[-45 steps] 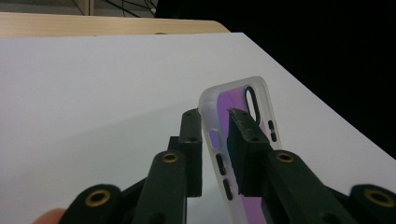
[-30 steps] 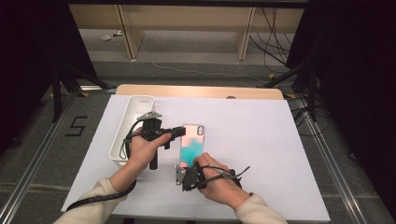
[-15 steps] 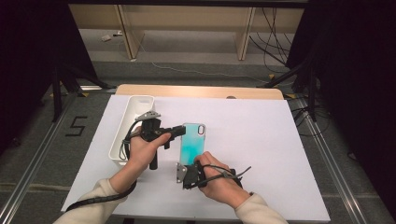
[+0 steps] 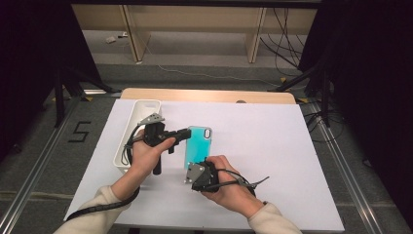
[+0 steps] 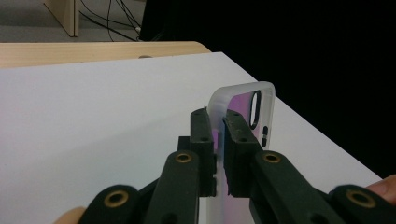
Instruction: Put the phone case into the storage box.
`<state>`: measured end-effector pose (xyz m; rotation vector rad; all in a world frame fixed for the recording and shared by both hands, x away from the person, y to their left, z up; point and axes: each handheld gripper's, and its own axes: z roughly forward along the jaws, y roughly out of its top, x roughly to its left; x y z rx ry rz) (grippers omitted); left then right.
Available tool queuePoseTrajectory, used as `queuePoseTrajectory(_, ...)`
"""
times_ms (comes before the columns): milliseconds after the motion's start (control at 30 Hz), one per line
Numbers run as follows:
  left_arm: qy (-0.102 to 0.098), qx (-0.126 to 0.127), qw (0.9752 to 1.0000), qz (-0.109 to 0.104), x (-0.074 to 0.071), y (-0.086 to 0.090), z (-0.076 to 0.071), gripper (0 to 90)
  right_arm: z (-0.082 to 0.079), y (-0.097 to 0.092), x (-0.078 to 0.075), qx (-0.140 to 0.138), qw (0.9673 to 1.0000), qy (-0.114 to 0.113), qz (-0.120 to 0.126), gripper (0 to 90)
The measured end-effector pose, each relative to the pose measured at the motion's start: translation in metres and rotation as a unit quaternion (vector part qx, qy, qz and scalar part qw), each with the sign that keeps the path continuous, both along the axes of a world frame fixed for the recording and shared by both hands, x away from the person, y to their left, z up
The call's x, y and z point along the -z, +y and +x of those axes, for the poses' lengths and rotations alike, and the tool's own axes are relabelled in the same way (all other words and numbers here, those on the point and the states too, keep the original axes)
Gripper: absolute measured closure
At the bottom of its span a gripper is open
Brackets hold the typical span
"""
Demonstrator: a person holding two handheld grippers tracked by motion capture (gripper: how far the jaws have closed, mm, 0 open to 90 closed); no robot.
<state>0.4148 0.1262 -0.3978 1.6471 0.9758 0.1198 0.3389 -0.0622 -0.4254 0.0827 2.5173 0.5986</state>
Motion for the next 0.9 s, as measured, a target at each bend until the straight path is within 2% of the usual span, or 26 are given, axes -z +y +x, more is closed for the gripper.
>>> queuePoseTrajectory(133,-0.003,0.001,1.0,-0.001,-0.001,0.002,0.001,83.2,0.002,-0.004,-0.003,0.008,0.9996,0.004,0.025,42.4)
queuePoseTrajectory(233,-0.008,-0.003,1.0,0.002,-0.003,0.004,0.0,83.2,0.0,-0.008,-0.004,0.022,0.9979,0.029,0.054,40.4)
queuePoseTrajectory(400,-0.015,-0.004,0.9999,0.001,-0.007,0.006,0.0,83.2,-0.002,-0.018,-0.007,0.029,0.9958,0.029,0.081,37.8)
queuePoseTrajectory(467,-0.019,-0.005,0.9998,-0.001,-0.008,0.007,0.0,83.2,-0.003,-0.022,-0.008,0.044,0.9924,0.042,0.107,37.0)
queuePoseTrajectory(600,-0.022,-0.006,0.9997,-0.003,-0.012,0.01,0.0,83.2,-0.002,-0.033,-0.01,0.061,0.9873,0.054,0.136,34.2)
queuePoseTrajectory(700,-0.021,-0.009,0.9997,-0.006,-0.013,0.013,0.0,83.2,-0.001,-0.041,-0.011,0.08,0.9815,0.065,0.161,33.2)
queuePoseTrajectory(900,-0.027,-0.015,0.9995,-0.007,-0.017,0.019,0.0,83.2,0.0,-0.057,-0.012,0.111,0.9728,0.066,0.192,32.5)
